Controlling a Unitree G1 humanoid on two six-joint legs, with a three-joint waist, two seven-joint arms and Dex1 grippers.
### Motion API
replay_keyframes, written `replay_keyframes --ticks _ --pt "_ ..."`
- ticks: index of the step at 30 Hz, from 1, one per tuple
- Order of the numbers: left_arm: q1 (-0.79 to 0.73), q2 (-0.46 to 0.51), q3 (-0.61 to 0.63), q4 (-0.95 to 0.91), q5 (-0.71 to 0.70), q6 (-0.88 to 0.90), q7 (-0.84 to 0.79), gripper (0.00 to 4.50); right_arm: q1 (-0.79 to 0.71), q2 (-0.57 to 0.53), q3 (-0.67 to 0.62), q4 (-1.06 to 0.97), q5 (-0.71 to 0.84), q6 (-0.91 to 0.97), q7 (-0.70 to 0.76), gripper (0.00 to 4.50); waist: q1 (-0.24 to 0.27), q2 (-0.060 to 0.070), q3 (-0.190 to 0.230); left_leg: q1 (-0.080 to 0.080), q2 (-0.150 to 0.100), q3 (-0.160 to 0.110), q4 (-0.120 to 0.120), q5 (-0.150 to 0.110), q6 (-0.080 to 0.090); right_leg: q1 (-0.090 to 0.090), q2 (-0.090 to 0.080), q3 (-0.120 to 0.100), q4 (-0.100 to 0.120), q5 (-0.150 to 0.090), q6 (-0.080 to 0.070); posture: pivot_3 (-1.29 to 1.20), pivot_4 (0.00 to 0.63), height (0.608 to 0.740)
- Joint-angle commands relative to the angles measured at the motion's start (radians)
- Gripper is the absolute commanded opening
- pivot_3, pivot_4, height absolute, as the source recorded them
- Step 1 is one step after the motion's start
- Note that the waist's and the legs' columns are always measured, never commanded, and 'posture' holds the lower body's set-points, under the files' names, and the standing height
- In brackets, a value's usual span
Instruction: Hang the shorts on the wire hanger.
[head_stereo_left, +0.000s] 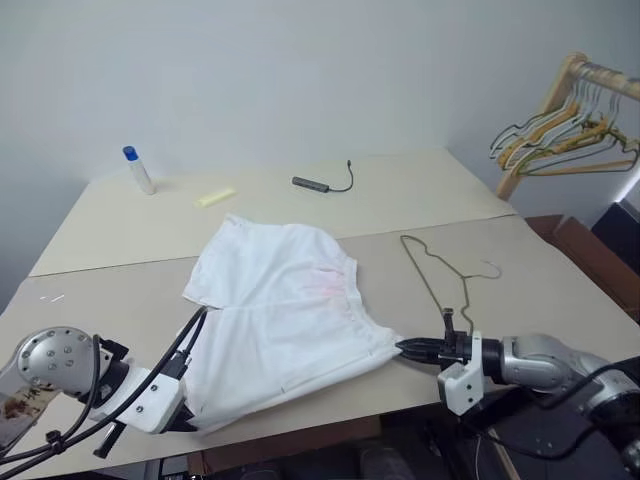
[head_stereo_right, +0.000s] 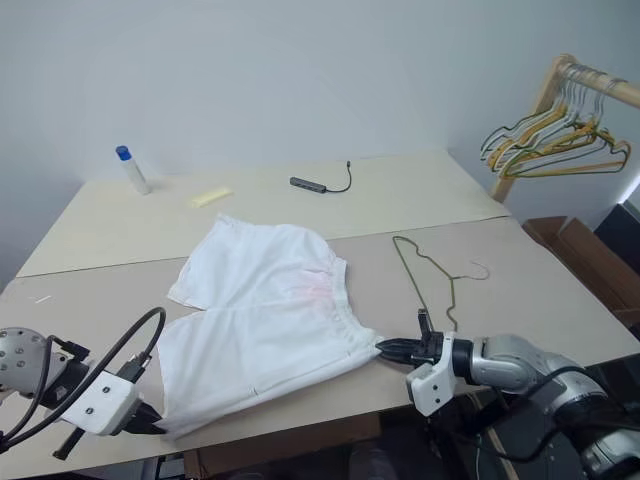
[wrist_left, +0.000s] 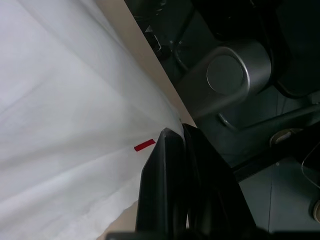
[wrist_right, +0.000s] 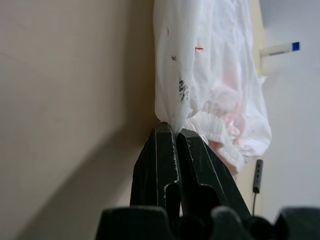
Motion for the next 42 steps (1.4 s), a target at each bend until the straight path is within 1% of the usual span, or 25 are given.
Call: replay_keyframes --ticks 1,2,4,6,7,8,10,12,13,15,18,20,22,24,27,30,32,35,37,38,39,41,42 --pt "-0.024 -0.003 0.025 -0.018 -0.026 0.037 -0.006 0.92 0.041 -0.029 -0.063 -0.095 0.114 0.07 0.062 1.1 0.008 0.0 0.0 0.001 0.001 0.0 0.0 -0.001 0.0 0.001 0.0 0.0 0.0 0.0 0.0 -0.11 0.0 0.74" --pt "-0.028 -0.009 0.03 -0.008 -0.024 0.03 -0.004 1.21 0.066 -0.038 -0.078 -0.126 0.159 0.102 0.083 1.43 0.013 0.0 0.0 0.001 0.001 0.0 0.0 -0.001 0.0 0.001 0.0 0.0 0.0 -0.001 0.0 -0.11 0.0 0.74" --pt "-0.048 -0.037 0.055 0.022 -0.031 0.037 0.028 1.84 0.149 -0.08 -0.126 -0.216 0.318 0.22 0.141 2.09 0.02 0.001 0.0 0.001 0.001 0.001 0.0 -0.003 0.0 0.002 0.001 0.0 0.0 -0.001 -0.001 -0.11 0.0 0.74" --pt "-0.079 -0.058 0.093 0.04 -0.083 0.09 0.04 2.46 0.237 -0.119 -0.203 -0.29 0.477 0.357 0.185 2.76 0.028 0.0 0.0 0.001 0.001 0.001 0.0 -0.005 0.0 0.002 0.001 0.0 0.0 0.0 -0.006 -0.1 0.0 0.74" --pt "-0.094 -0.066 0.111 0.044 -0.115 0.12 0.039 2.51 0.275 -0.134 -0.246 -0.321 0.545 0.431 0.199 3.05 0.034 -0.001 0.001 0.002 0.002 0.001 0.0 -0.006 0.0 0.002 0.001 0.0 0.0 0.0 -0.007 -0.1 0.0 0.74" --pt "-0.125 -0.076 0.137 0.055 -0.174 0.174 0.041 2.51 0.316 -0.149 -0.311 -0.342 0.633 0.524 0.208 3.44 0.04 -0.001 0.001 0.001 0.002 0.001 0.0 -0.006 0.0 0.002 0.001 0.0 0.0 0.0 -0.007 -0.1 0.0 0.74" --pt "-0.182 -0.102 0.163 0.071 -0.249 0.247 0.051 2.51 0.366 -0.148 -0.417 -0.37 0.751 0.665 0.217 3.44 0.046 -0.002 0.001 0.002 0.003 0.001 0.001 -0.006 0.0 0.002 0.001 0.0 0.0 -0.001 -0.006 -0.11 0.0 0.74" --pt "-0.272 -0.149 0.167 0.086 -0.327 0.342 0.095 2.51 0.389 -0.125 -0.515 -0.382 0.851 0.817 0.204 3.44 0.048 -0.002 0.001 0.002 0.004 0.002 0.001 -0.006 0.0 0.003 0.002 0.0 -0.001 -0.004 -0.002 -0.11 0.0 0.74" --pt "-0.32 -0.179 0.165 0.089 -0.38 0.402 0.12 2.51 0.393 -0.116 -0.553 -0.388 0.888 0.907 0.185 3.44 0.05 -0.002 0.001 0.002 0.004 0.002 0.001 -0.006 0.0 0.003 0.002 -0.001 -0.001 -0.004 -0.001 -0.12 0.0 0.74" --pt "-0.394 -0.222 0.156 0.079 -0.463 0.507 0.152 2.51 0.39 -0.113 -0.58 -0.392 0.892 1.082 0.147 3.44 0.05 -0.001 0.001 0.003 0.004 0.001 0.001 -0.006 0.0 0.005 0.003 -0.002 -0.002 -0.004 0.0 -0.14 0.0 0.74" --pt "-0.474 -0.292 0.11 0.049 -0.496 0.59 0.199 2.51 0.348 -0.106 -0.541 -0.389 0.855 1.34 0.09 3.44 0.047 -0.001 0.001 0.002 0.005 0.0 0.001 -0.007 -0.001 0.005 0.004 -0.002 -0.004 -0.003 -0.002 -0.15 0.0 0.74" --pt "-0.512 -0.333 0.08 0.038 -0.49 0.623 0.223 2.51 0.313 -0.08 -0.534 -0.396 0.865 1.443 0.083 3.44 0.044 -0.001 0.001 0.001 0.004 0.001 0.001 -0.007 -0.001 0.005 0.004 -0.002 -0.006 0.0 -0.008 -0.17 0.0 0.74" --pt "-0.553 -0.376 0.044 0.033 -0.487 0.65 0.239 2.51 0.251 -0.045 -0.521 -0.398 0.889 1.558 0.08 3.44 0.04 -0.001 0.001 0.001 0.003 0.001 0.001 -0.008 -0.001 0.005 0.005 -0.001 -0.007 0.0 -0.008 -0.17 0.0 0.74" --pt "-0.585 -0.407 0.015 0.033 -0.477 0.664 0.24 2.51 0.194 -0.003 -0.502 -0.388 0.881 1.61 0.087 3.44 0.035 -0.001 0.001 0.001 0.003 0.002 0.001 -0.009 -0.001 0.004 0.006 -0.001 -0.007 0.0 -0.008 -0.18 0.0 0.74" --pt "-0.606 -0.428 -0.008 0.035 -0.463 0.671 0.232 2.51 0.111 0.049 -0.464 -0.35 0.857 1.684 0.091 3.44 0.023 -0.001 0.001 0.001 0.005 0.001 0.001 -0.009 -0.001 0.004 0.008 -0.001 -0.008 0.0 -0.007 -0.19 0.0 0.74" --pt "-0.612 -0.438 -0.018 0.033 -0.449 0.673 0.229 2.51 0.044 0.066 -0.402 -0.297 0.802 1.772 0.088 3.44 0.016 -0.001 0.001 0.0 0.005 0.001 0.001 -0.009 -0.001 0.004 0.009 -0.001 -0.008 -0.001 -0.006 -0.19 0.0 0.74" --pt "-0.612 -0.442 -0.02 0.029 -0.443 0.674 0.229 2.51 0.001 0.086 -0.383 -0.25 0.782 1.839 0.077 3.44 0.014 -0.001 0.001 0.0 0.005 0.001 0.001 -0.009 -0.001 0.004 0.009 -0.001 -0.009 0.0 -0.006 -0.19 0.0 0.74" --pt "-0.608 -0.444 -0.02 0.02 -0.439 0.675 0.229 2.51 -0.031 0.113 -0.396 -0.21 0.765 1.873 0.072 2.85 0.013 -0.001 0.001 -0.001 0.005 0.001 0.001 -0.009 -0.001 0.003 0.009 -0.001 -0.009 0.001 -0.009 -0.18 0.0 0.74" --pt "-0.604 -0.444 -0.018 0.014 -0.439 0.677 0.231 2.51 -0.034 0.117 -0.402 -0.203 0.755 1.876 0.08 2.22 0.014 -0.001 0.001 -0.002 0.005 0.001 0.001 -0.009 -0.001 0.003 0.009 -0.001 -0.009 0.001 -0.009 -0.18 0.0 0.74" --pt "-0.602 -0.444 -0.016 0.01 -0.44 0.679 0.233 2.51 -0.032 0.117 -0.404 -0.202 0.751 1.877 0.085 1.8 0.014 -0.001 0.001 -0.002 0.005 0.001 0.001 -0.009 -0.001 0.002 0.009 -0.001 -0.009 0.001 -0.009 -0.18 0.0 0.74" --pt "-0.601 -0.444 -0.015 0.009 -0.441 0.679 0.234 2.51 -0.028 0.116 -0.405 -0.2 0.749 1.877 0.093 1.57 0.015 -0.001 0.001 -0.002 0.005 0.001 0.001 -0.009 -0.001 0.002 0.009 -0.001 -0.009 0.0 -0.008 -0.18 0.0 0.74" --pt "-0.598 -0.445 -0.014 0.007 -0.441 0.68 0.238 2.51 -0.023 0.116 -0.407 -0.2 0.741 1.881 0.104 0.95 0.017 -0.001 0.001 -0.002 0.005 0.001 0.001 -0.009 -0.001 0.002 0.009 -0.001 -0.009 0.0 -0.007 -0.18 0.0 0.74" --pt "-0.598 -0.447 -0.015 0.008 -0.441 0.681 0.239 2.51 -0.022 0.116 -0.405 -0.2 0.731 1.879 0.104 0.56 0.016 -0.001 0.001 -0.002 0.005 0.001 0.001 -0.009 -0.001 0.002 0.009 -0.001 -0.009 0.0 -0.006 -0.18 0.0 0.74"
